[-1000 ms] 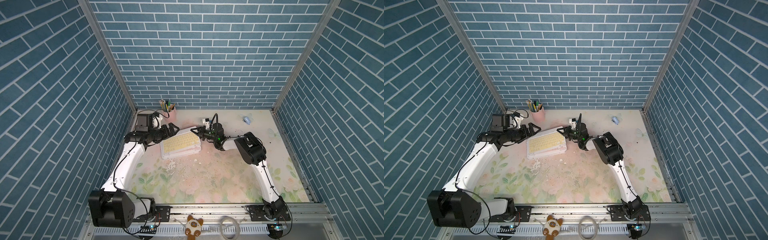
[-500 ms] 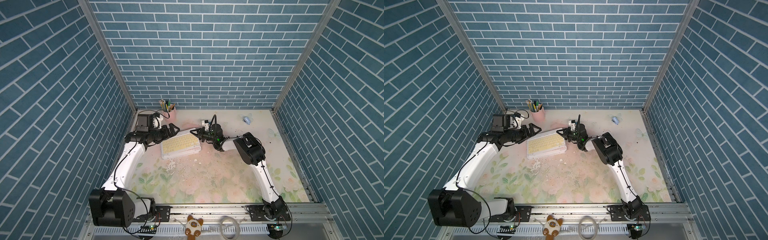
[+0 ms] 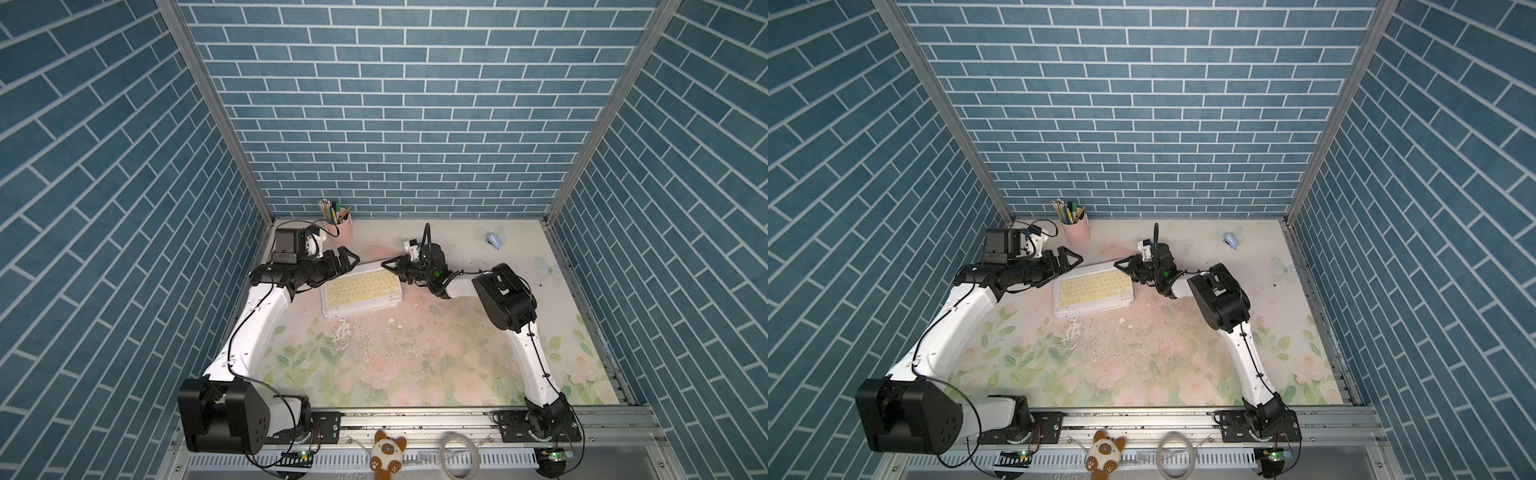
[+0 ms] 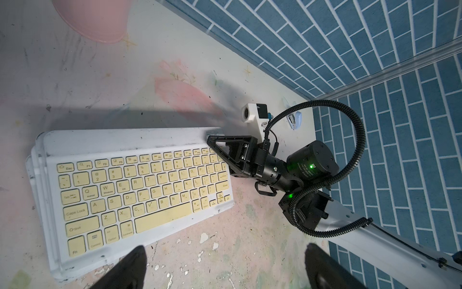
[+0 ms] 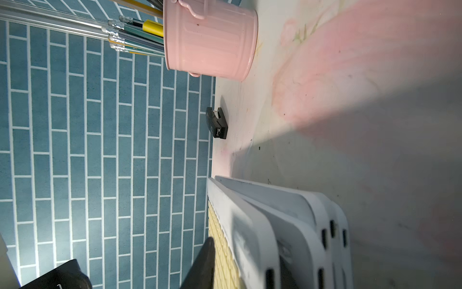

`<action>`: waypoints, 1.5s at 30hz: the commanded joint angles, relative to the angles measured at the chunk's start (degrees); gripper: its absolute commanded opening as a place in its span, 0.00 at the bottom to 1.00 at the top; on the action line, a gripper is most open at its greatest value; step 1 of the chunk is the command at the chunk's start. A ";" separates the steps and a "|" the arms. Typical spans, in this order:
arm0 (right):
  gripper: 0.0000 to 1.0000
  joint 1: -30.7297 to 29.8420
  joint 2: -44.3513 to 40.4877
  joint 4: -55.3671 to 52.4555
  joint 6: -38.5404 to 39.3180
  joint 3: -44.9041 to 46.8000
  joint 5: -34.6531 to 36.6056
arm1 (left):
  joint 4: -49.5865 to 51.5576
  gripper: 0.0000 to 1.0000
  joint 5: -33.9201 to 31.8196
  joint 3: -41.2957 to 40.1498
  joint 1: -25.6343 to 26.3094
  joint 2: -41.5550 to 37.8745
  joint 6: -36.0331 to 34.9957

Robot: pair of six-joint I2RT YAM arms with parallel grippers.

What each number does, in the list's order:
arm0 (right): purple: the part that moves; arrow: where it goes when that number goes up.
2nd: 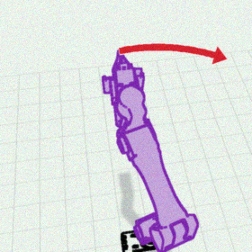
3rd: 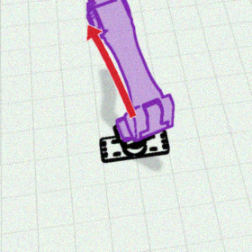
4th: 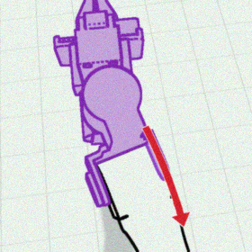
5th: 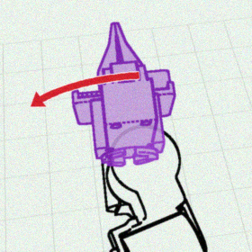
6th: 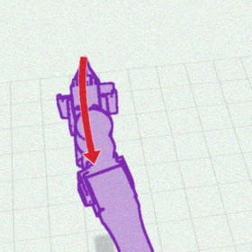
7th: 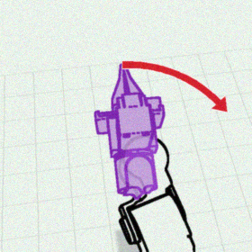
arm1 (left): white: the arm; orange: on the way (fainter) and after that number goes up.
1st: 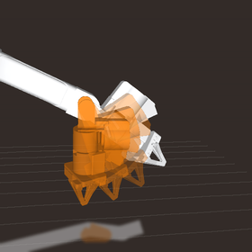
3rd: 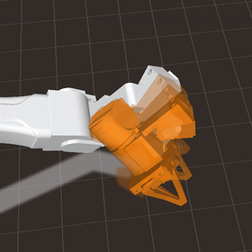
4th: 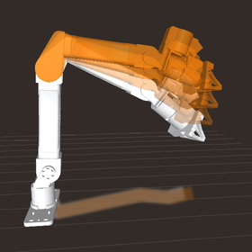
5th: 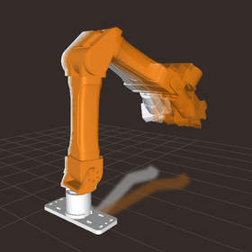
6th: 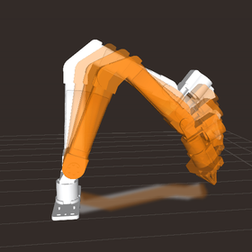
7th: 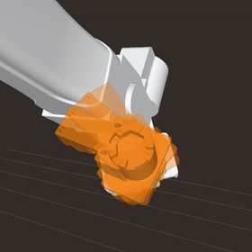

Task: Stack the numeric keypads
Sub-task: Place the numeric keypad at the numeric keypad.

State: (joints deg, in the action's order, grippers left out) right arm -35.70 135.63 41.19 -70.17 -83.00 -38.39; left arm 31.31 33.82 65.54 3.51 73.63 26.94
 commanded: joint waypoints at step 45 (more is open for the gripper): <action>0.99 5.72 -17.03 -57.77 45.02 -16.35 19.38 | -6.73 0.99 -23.04 -5.03 -0.10 -3.07 -2.56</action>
State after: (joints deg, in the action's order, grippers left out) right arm -32.67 126.19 -14.76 -28.34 -100.27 -24.18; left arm 26.68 23.16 62.50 3.53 72.14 26.50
